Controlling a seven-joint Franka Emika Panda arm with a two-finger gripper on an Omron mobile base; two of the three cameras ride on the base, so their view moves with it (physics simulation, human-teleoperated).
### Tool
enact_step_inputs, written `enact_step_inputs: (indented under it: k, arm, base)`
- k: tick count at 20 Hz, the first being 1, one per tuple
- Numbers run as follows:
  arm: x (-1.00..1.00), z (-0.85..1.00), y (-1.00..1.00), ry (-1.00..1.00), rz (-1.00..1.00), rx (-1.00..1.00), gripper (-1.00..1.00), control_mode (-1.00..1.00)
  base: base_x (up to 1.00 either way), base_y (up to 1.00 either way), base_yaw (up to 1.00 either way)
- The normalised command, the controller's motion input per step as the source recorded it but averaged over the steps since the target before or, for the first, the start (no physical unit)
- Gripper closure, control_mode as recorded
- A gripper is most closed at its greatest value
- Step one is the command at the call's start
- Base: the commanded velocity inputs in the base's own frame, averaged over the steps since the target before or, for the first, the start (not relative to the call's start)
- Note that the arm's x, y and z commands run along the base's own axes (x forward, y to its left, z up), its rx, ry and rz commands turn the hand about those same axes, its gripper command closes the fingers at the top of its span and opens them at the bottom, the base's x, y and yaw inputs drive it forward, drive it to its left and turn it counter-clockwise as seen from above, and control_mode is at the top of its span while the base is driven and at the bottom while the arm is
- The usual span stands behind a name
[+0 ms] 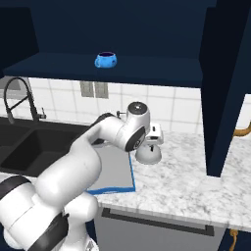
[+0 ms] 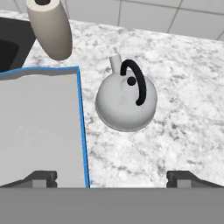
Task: Pick the kettle from the counter and place it on the tray. Then pick the mug from the cabinet and place it on the tray. Then close the cabinet doors.
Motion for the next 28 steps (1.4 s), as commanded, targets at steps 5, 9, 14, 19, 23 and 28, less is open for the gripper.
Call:
enact_step_inputs:
  k: [5,9,14,19,23,28]
  arm:
    - [0.35,-0.25,-0.06,0.0,0.0,0.0,-1.0,-1.0]
    - [0.34,-0.24,-0.24,0.0,0.0,0.0,-1.0,-1.0]
    - [0.38,-0.19,-0.17,0.0,0.0,0.0,-1.0,-1.0]
    - [0.24,-0.1,-0.01,0.0,0.0,0.0,-1.0,-1.0]
    - [0.25,-0.09,0.0,0.0,0.0,0.0,-1.0,-1.0]
    - [0.26,-0.1,0.0,0.0,0.0,0.0,-1.0,-1.0]
  base:
    - [0.0,0.0,0.0]
    - [0.0,0.0,0.0]
    - [0.0,0.0,0.0]
    - [0.0,0.0,0.0]
    - [0.0,0.0,0.0]
    - [0.0,0.0,0.0]
